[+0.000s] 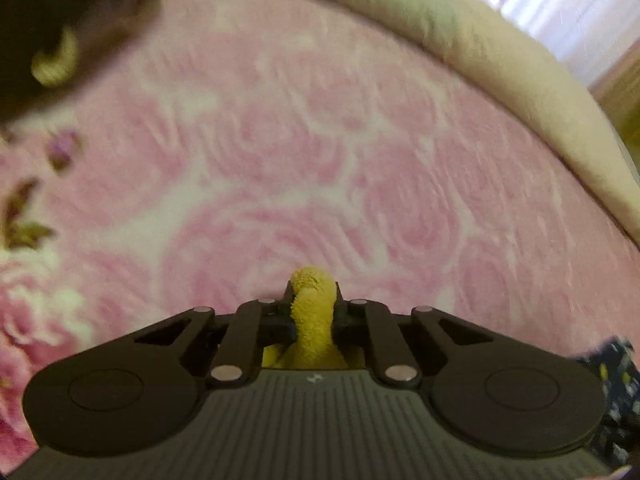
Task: Fold clothes
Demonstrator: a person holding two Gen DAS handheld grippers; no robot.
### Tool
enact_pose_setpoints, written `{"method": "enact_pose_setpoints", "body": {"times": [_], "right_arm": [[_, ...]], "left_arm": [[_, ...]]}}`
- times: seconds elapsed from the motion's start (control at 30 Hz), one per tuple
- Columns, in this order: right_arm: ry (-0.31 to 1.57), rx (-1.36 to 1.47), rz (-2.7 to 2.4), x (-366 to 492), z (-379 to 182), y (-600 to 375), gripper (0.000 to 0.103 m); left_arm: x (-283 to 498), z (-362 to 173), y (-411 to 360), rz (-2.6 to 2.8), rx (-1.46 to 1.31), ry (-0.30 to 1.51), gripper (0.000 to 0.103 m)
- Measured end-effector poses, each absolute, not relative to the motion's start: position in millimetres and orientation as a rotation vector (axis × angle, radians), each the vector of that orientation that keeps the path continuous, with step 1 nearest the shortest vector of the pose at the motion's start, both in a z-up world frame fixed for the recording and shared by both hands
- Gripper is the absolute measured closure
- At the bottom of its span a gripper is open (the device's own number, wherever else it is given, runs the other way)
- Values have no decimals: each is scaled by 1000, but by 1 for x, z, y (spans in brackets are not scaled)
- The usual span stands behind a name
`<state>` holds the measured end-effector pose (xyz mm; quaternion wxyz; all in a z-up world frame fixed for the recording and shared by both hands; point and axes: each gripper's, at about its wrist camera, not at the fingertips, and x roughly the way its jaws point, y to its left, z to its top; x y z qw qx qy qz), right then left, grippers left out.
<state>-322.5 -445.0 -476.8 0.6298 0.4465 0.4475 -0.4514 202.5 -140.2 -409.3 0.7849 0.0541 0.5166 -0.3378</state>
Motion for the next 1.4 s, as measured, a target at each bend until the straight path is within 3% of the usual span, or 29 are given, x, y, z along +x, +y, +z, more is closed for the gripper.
{"method": "enact_pose_setpoints", "body": {"times": [0.1,0.27,0.33,0.53,0.77,0.87,1.17,1.23,1.3,1.4], "right_arm": [[1022,1016,-1036,-325,-478,-443,20],[1012,1006,-1033,-329,-478,-439,18],[1003,991,-1023,-333,-476,-437,18],[902,875,-1020,-376,-450,-424,18],[787,956,-1160,-464,-427,-423,19],[688,1046,-1221,-529,-411,-416,34],[299,1248,-1316,-674,-402,-455,34],[260,1272,-1299,-688,-408,-467,47],[250,1288,-1259,-694,-417,-476,95],[266,1149,-1226,-692,-412,-477,98]], "left_arm": [[200,-407,-135,-644,147,986,93],[202,-436,-162,-565,331,947,85],[205,-428,-167,-478,361,922,78],[170,-368,-161,-467,262,830,82],[14,-361,-195,-854,230,1087,87],[-58,-374,-212,-943,186,1213,87],[-178,-393,-234,-1015,246,1288,87],[-186,-393,-235,-999,258,1277,87],[-192,-394,-234,-999,282,1268,87],[-199,-399,-236,-1010,352,1237,87]]}}
